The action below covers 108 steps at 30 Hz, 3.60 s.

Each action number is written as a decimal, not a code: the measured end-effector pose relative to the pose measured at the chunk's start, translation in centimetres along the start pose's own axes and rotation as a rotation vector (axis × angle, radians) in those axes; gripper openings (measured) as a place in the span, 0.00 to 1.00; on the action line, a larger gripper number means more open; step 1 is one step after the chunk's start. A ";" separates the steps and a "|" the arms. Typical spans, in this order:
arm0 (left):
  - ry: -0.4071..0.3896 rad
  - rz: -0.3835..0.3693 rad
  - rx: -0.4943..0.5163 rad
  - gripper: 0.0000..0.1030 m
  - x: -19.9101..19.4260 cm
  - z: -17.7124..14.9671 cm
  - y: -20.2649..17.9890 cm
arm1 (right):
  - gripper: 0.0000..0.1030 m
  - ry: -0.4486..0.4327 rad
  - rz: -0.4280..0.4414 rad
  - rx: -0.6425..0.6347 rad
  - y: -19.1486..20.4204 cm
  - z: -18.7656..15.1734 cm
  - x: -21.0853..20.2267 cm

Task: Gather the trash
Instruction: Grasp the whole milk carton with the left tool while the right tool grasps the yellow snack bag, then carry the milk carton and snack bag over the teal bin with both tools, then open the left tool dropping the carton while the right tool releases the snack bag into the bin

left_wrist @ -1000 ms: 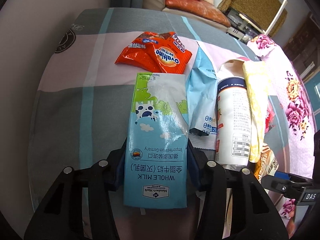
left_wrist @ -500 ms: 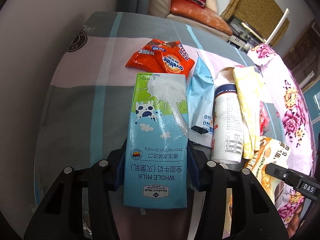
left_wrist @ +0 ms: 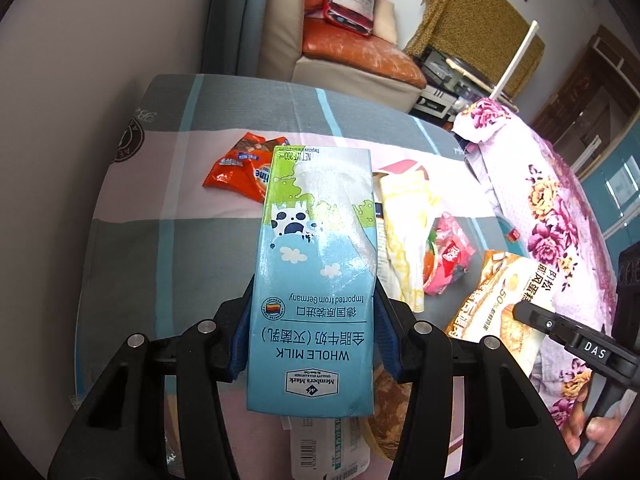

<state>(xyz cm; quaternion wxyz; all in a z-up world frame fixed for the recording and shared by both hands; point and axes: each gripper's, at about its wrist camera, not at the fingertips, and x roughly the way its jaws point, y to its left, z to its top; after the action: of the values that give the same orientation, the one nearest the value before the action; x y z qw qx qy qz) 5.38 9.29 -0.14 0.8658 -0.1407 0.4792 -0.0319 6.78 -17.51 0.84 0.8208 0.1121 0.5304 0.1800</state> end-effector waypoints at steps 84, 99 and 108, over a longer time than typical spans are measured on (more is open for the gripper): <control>0.251 -0.076 0.539 0.85 19.8 1.0 -36.4 | 0.11 -0.294 -0.255 0.434 -32.0 4.6 -7.1; 0.268 -0.094 0.475 0.89 17.3 -0.2 -31.8 | 0.72 -0.210 -0.234 0.444 -30.3 3.9 -5.7; 0.251 -0.089 0.415 0.90 14.7 -0.6 -27.7 | 0.73 -0.158 -0.219 0.423 -27.0 3.0 -5.1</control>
<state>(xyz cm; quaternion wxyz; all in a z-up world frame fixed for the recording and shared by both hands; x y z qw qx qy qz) 14.98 -20.18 -4.90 0.8075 0.0244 0.5597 -0.1849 12.39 -44.16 -3.83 0.8327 0.2370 0.4993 -0.0342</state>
